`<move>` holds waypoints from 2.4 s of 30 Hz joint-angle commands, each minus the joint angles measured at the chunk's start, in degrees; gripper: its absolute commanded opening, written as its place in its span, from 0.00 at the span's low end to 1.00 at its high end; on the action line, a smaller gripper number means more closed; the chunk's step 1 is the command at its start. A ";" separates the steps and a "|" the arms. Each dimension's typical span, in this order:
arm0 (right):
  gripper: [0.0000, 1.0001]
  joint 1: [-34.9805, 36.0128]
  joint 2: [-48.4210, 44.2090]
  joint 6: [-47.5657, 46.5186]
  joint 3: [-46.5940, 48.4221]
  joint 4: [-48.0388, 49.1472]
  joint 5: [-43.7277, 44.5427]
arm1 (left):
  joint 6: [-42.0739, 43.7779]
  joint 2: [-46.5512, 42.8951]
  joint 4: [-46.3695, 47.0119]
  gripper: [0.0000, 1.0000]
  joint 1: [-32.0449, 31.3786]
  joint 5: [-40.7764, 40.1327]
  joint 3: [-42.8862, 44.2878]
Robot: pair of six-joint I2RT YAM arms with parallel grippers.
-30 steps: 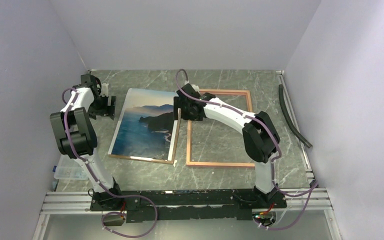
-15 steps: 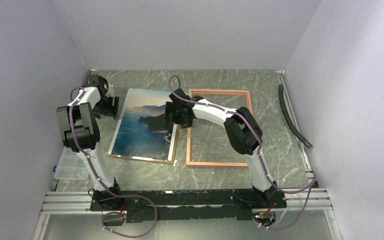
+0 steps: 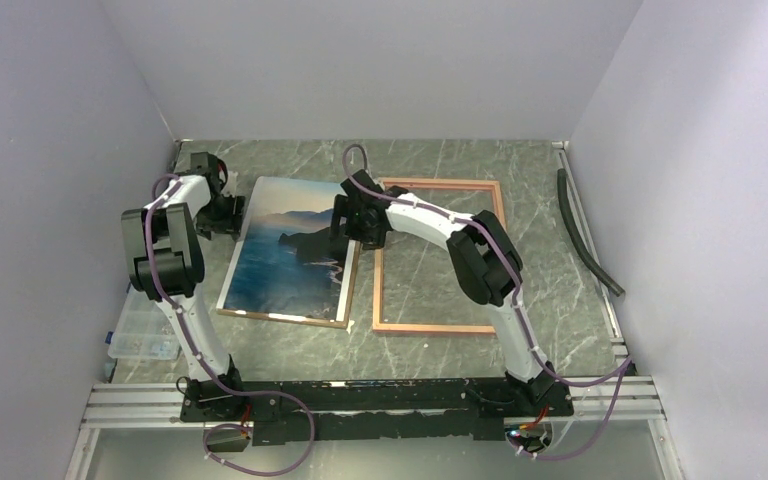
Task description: Put the photo into the frame
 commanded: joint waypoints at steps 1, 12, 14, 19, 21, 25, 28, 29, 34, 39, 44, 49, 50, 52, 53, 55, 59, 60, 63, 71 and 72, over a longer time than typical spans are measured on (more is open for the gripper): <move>0.91 -0.24 1.59 1.04 3.22 0.85 -0.74 | -1.01 0.86 0.54 0.69 -1.42 2.63 -2.51; 0.90 -1.33 -0.04 3.35 1.71 8.68 -8.32 | -0.39 1.46 0.03 0.56 -1.74 4.53 -3.10; 0.89 -1.35 -0.98 3.43 1.20 9.79 -8.96 | -0.20 1.46 -0.05 0.54 -1.78 4.69 -3.21; 0.88 -1.37 -4.07 3.93 -0.04 12.20 -10.46 | 0.18 1.55 -0.28 0.43 -2.08 5.57 -3.36; 0.88 -1.31 -5.23 4.15 -0.60 12.81 -11.03 | 0.35 1.45 -0.06 0.40 -2.37 5.49 -3.66; 0.88 -1.06 -6.75 4.03 -1.16 13.26 -12.06 | 0.43 1.19 0.35 0.37 -2.91 5.27 -4.30; 0.88 -0.68 -7.64 3.49 -1.91 14.01 -12.70 | 0.44 1.10 0.36 0.37 -3.17 5.44 -4.31; 0.87 -0.66 -7.83 3.50 -2.36 14.73 -13.40 | 0.46 1.11 0.33 0.36 -3.23 5.46 -4.31; 0.87 -0.14 -9.33 2.00 -2.41 15.43 -15.23 | 0.99 1.03 0.14 0.35 -3.32 5.61 -4.32; 0.88 0.62 -11.18 -0.05 -1.62 12.35 -13.94 | 1.56 0.86 0.38 0.34 -3.81 5.04 -4.76; 0.88 1.11 -8.78 -2.38 1.19 7.29 -12.88 | 1.94 0.60 0.77 0.33 -4.35 4.39 -5.37; 0.88 2.97 -5.79 -7.44 6.03 -0.55 -7.57 | 1.99 0.67 0.63 0.32 -4.84 4.45 -5.41; 0.88 3.26 -5.17 -8.14 7.12 -1.90 -6.81 | 2.03 0.73 0.45 0.32 -4.96 4.47 -5.19; 0.88 3.67 -4.63 -9.12 7.65 -2.68 -5.62 | 1.96 0.76 0.25 0.32 -5.07 4.60 -4.84; 0.88 3.82 -4.48 -9.50 7.81 -2.90 -5.14 | 1.87 0.71 0.03 0.31 -5.24 4.72 -4.73; 0.88 4.31 -4.20 -10.36 8.50 -3.90 -3.86 | 1.87 0.68 -0.18 0.31 -5.42 4.84 -4.65; 0.88 5.10 -4.15 -11.65 9.07 -3.89 -3.15 | 1.86 0.56 -0.42 0.31 -5.56 5.10 -4.64; 0.88 5.09 -4.70 -11.77 8.39 -2.79 -3.81 | 1.85 0.50 -0.50 0.31 -5.56 5.18 -4.67; 0.88 4.98 -7.72 -11.41 4.80 3.07 -7.25 | 2.02 0.33 -0.68 0.30 -5.56 5.25 -4.82; 0.90 3.27 -18.15 -2.15 -12.74 34.89 -25.63 | 2.13 -0.02 -1.63 0.29 -5.52 6.14 -4.41; 0.90 2.92 -18.64 -0.12 -14.39 38.77 -27.10 | 2.13 -0.15 -1.69 0.29 -5.56 6.20 -4.39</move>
